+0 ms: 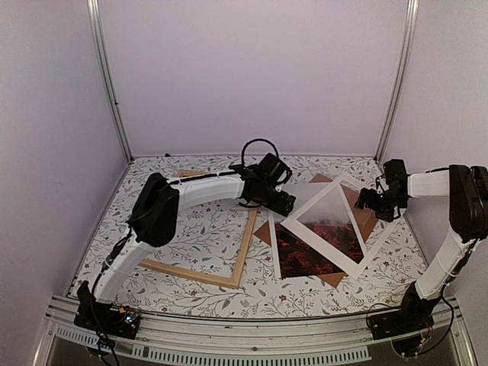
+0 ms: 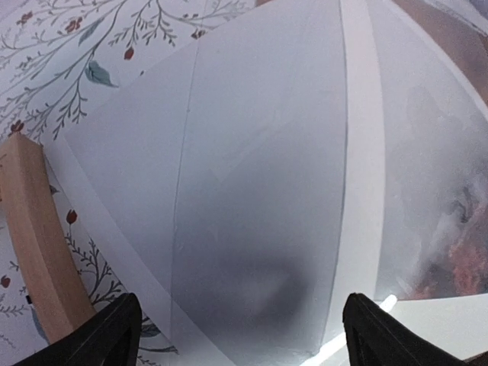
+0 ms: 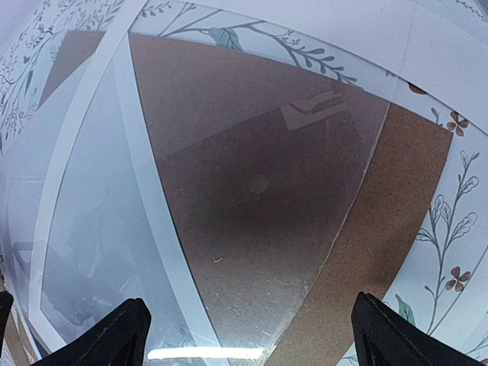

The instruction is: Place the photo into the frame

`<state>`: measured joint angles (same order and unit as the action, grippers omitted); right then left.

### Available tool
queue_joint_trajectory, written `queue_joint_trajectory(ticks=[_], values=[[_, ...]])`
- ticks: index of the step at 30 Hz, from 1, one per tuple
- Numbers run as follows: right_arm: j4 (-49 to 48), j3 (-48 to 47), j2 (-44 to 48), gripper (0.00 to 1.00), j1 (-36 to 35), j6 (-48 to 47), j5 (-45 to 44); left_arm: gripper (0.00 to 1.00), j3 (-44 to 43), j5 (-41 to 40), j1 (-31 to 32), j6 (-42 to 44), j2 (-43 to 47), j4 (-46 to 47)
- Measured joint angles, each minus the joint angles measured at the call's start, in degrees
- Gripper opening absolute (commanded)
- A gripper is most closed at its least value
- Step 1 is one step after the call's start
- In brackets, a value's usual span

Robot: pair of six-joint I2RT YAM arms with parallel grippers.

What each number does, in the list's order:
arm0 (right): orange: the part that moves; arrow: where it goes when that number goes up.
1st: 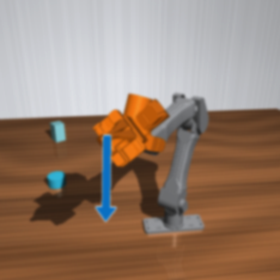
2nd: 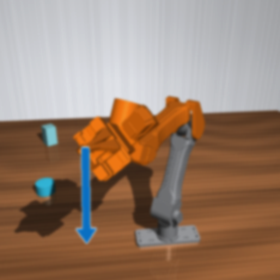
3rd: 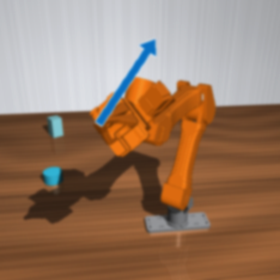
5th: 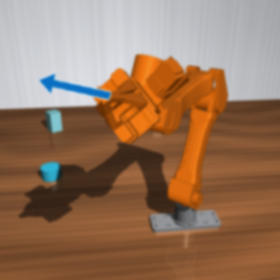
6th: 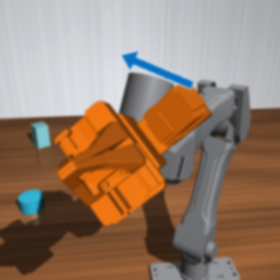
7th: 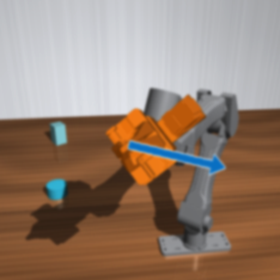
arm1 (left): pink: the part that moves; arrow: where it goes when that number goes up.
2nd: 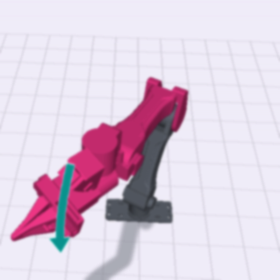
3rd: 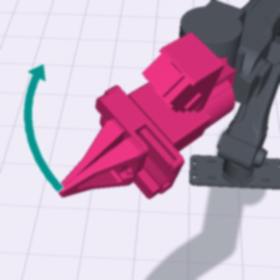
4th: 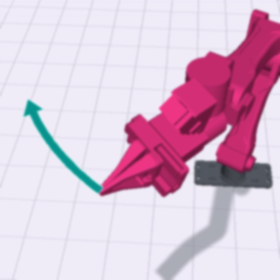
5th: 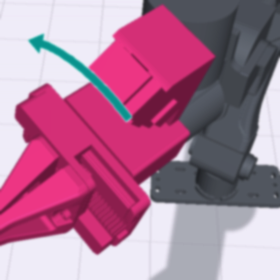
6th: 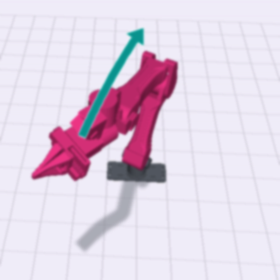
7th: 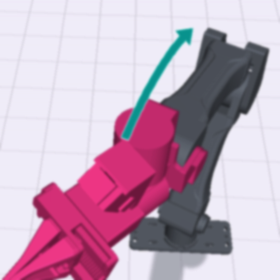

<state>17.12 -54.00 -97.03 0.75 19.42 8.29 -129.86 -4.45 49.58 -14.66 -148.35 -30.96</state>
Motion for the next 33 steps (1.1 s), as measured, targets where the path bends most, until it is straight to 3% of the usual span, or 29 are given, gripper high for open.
queue_joint_trajectory(ticks=[21, 33], values=[[-0.5, 2.6, 2.0, 0.96, 0.0, -0.2, 2.0, 0.95, -3.0, 4.7, -1.0, -6.5, -3.4, -3.8], [-0.3, 3.2, 4.2, 0.97, 0.0, -0.2, 2.4, 0.86, 9.7, 6.0, 1.0, -8.1, 4.5, -3.5]])
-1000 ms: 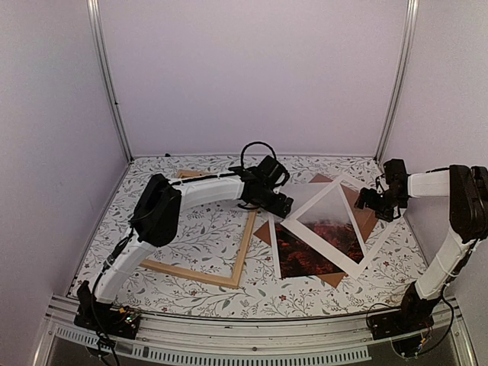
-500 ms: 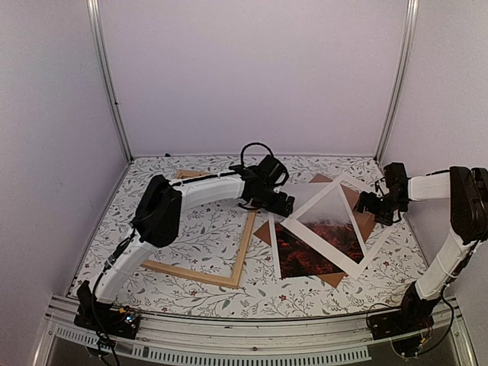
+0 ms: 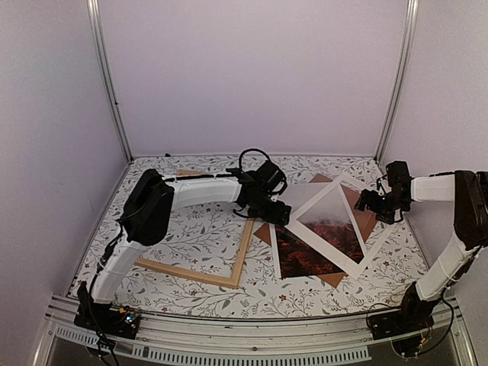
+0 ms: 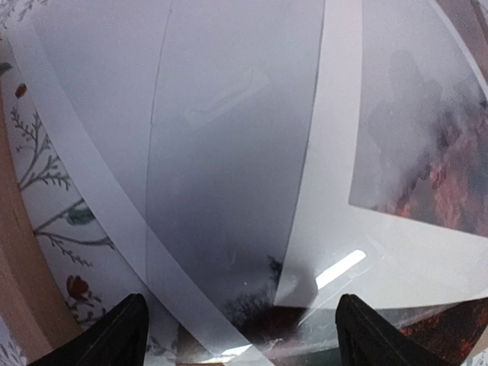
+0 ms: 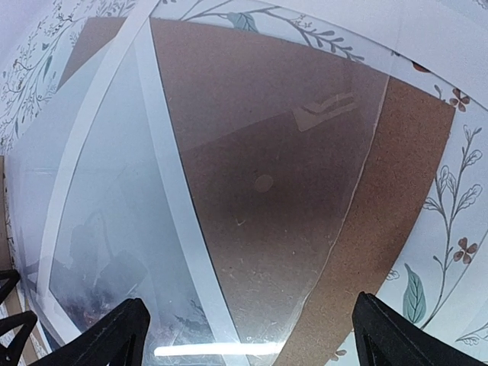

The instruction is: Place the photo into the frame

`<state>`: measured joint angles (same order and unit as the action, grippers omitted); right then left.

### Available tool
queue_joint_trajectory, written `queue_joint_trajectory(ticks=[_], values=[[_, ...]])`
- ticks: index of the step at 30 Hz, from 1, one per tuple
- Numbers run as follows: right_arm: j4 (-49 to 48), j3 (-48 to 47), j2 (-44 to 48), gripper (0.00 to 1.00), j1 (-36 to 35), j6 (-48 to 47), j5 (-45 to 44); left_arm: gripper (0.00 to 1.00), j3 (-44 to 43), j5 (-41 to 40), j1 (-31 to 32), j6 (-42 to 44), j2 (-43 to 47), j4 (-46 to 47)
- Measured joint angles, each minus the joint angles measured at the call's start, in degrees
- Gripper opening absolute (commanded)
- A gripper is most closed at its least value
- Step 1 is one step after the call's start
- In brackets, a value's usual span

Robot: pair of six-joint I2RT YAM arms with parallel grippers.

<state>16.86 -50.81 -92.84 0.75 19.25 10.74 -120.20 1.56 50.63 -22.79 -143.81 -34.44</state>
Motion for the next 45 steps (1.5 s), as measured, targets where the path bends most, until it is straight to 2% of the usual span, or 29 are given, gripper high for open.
queue_joint_trajectory(ticks=[8, 12, 17, 22, 28, 36, 39, 45], values=[[0.4, 1.8, 0.1, 0.97, 0.1, 0.0, -2.4, 0.82, 15.8, 1.6, 3.5, -2.4, 9.6, 3.5], [0.4, 1.8, 0.1, 0.96, 0.7, 0.0, -3.0, 0.8, 24.2, 5.0, 5.2, -3.9, 14.6, 7.5], [0.0, 1.7, 0.1, 0.94, 1.2, 0.0, -2.7, 0.81, 29.4, 9.2, 6.2, -4.7, 17.7, 10.7], [-0.2, 0.6, -0.5, 0.93, 1.1, -0.2, -1.8, 0.91, 28.1, 8.9, 5.5, -3.6, 17.7, 11.5], [-0.3, -2.3, -2.6, 0.93, 1.1, -0.3, -1.5, 0.97, 19.3, 4.9, 3.4, -0.6, 15.5, 11.9], [-0.3, -4.0, -6.3, 0.92, 1.1, -0.4, -2.7, 0.97, 7.8, 4.0, 0.0, 2.3, 5.3, 12.4], [-0.4, -4.6, -7.5, 0.92, 1.2, -0.5, -3.0, 0.95, 6.1, 4.8, -0.8, 2.4, 1.8, 12.0], [-1.8, -5.5, -8.7, 0.89, 1.2, -0.7, -2.6, 0.87, 3.9, 6.9, -1.2, 2.2, 0.5, 12.2]])
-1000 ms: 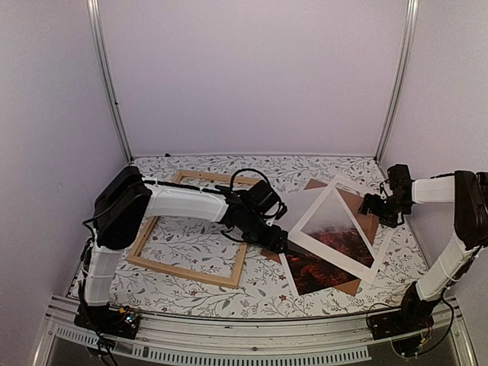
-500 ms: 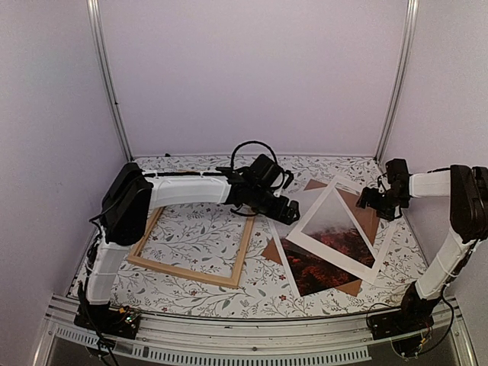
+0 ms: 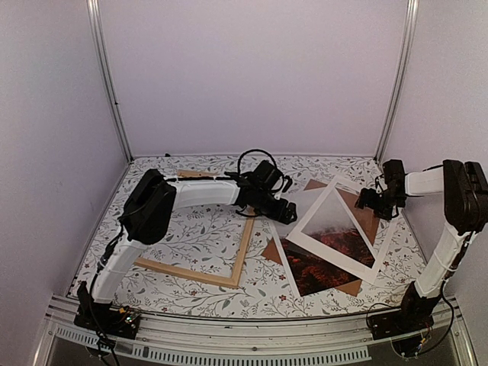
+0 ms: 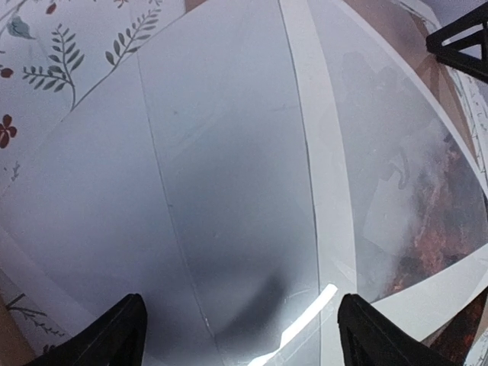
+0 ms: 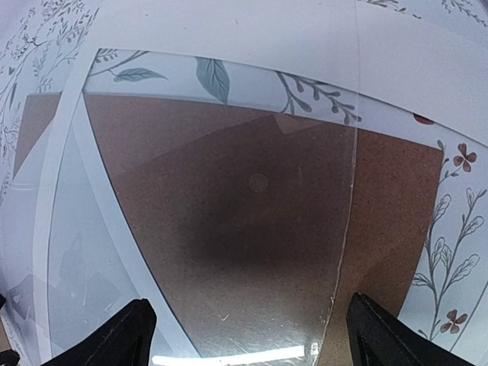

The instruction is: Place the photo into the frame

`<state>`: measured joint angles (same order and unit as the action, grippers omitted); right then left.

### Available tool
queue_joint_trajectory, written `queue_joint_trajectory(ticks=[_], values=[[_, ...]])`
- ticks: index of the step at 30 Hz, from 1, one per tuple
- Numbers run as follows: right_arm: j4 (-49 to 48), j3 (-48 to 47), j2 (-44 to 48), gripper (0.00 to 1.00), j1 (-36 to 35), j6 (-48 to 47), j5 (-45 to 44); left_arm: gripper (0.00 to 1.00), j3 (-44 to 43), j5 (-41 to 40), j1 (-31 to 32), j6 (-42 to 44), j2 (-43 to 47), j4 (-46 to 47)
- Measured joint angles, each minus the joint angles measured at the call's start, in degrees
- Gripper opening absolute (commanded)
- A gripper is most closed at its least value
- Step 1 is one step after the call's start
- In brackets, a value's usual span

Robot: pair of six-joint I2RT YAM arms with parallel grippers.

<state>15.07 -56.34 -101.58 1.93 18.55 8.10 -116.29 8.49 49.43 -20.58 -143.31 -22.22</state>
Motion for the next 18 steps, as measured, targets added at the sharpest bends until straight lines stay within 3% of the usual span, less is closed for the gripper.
queue_joint_trajectory(ticks=[11, 18], values=[[-1.9, 0.0, -0.6, 0.84, -0.3, -0.4, 4.2, 0.8, 7.0, 3.5, 0.3, -2.1, 2.4, 6.3], [-3.3, 1.0, -0.5, 0.81, -0.8, -1.4, 7.0, 0.75, 23.8, 8.3, 1.9, -6.6, 11.9, 13.5]])
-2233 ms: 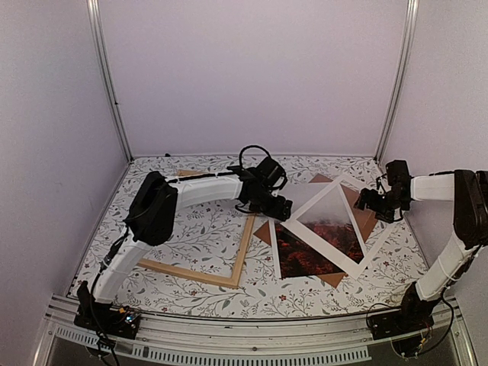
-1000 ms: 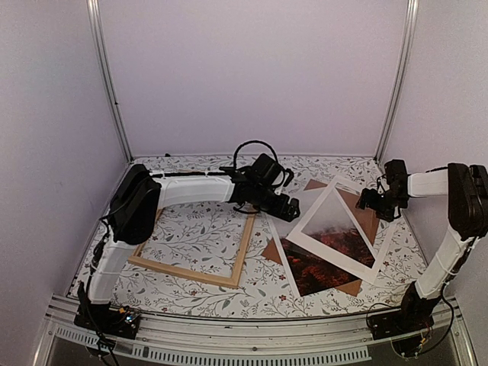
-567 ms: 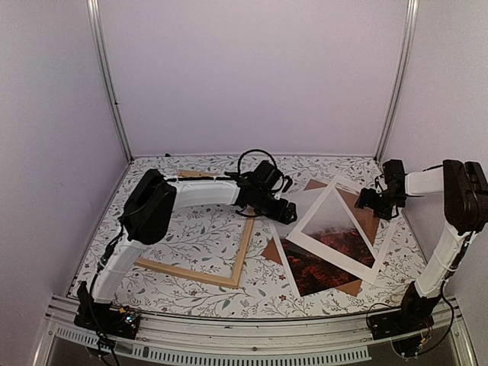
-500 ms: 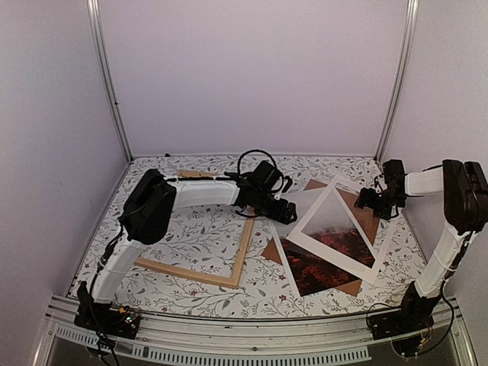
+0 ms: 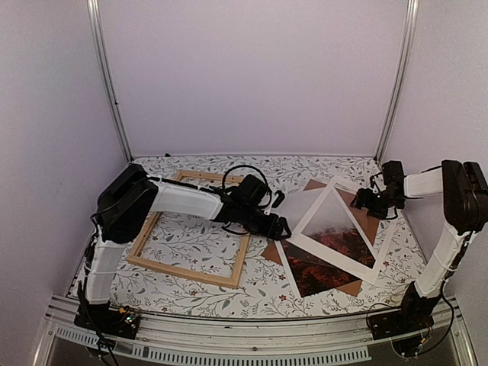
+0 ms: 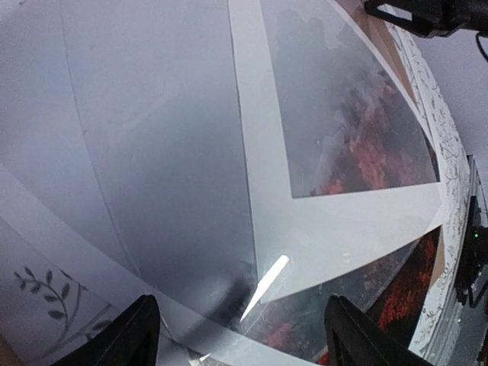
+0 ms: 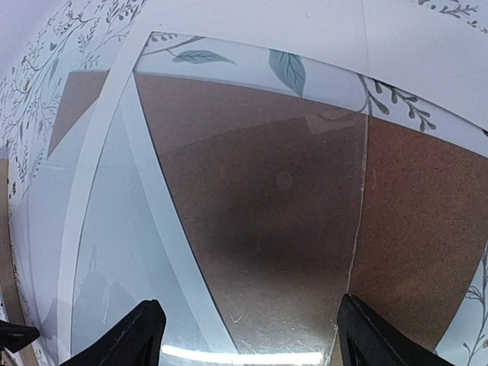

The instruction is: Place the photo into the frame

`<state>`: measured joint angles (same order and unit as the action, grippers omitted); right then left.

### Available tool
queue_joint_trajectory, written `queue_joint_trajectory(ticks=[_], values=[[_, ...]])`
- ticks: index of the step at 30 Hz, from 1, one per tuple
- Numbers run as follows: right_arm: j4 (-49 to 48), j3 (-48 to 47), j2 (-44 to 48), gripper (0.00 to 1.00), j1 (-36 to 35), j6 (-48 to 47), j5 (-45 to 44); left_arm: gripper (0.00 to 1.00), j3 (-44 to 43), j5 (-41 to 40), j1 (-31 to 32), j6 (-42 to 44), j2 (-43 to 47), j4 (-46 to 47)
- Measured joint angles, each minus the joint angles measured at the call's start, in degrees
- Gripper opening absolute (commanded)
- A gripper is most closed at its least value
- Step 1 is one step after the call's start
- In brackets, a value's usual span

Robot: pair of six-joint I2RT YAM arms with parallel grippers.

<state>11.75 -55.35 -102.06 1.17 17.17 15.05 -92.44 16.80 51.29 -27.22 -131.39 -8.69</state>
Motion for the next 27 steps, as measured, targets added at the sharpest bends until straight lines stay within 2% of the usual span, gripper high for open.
queue_joint_trajectory(ticks=[5, 10, 16, 23, 27], values=[[-0.3, 1.2, 0.9, 0.82, 0.0, -0.5, 2.0, 0.76, 10.5, 2.8, 2.0, -3.3, 6.4, 3.3], [1.0, 1.4, 1.7, 0.85, -0.3, -0.5, 1.7, 0.85, 11.1, 1.7, 2.4, -4.3, 7.8, 2.4], [2.7, 0.7, 1.9, 0.86, -0.4, -0.3, -1.2, 0.9, 2.6, -2.0, 1.2, -3.3, 6.0, -1.7], [3.9, -1.8, 1.4, 0.85, -0.4, 0.0, -2.5, 0.88, -11.4, -3.4, -1.9, -1.4, -1.9, -5.1], [4.2, -1.9, 1.4, 0.85, -0.4, 0.3, -2.4, 0.86, -15.8, -3.2, -3.3, -1.5, -6.6, -7.8]])
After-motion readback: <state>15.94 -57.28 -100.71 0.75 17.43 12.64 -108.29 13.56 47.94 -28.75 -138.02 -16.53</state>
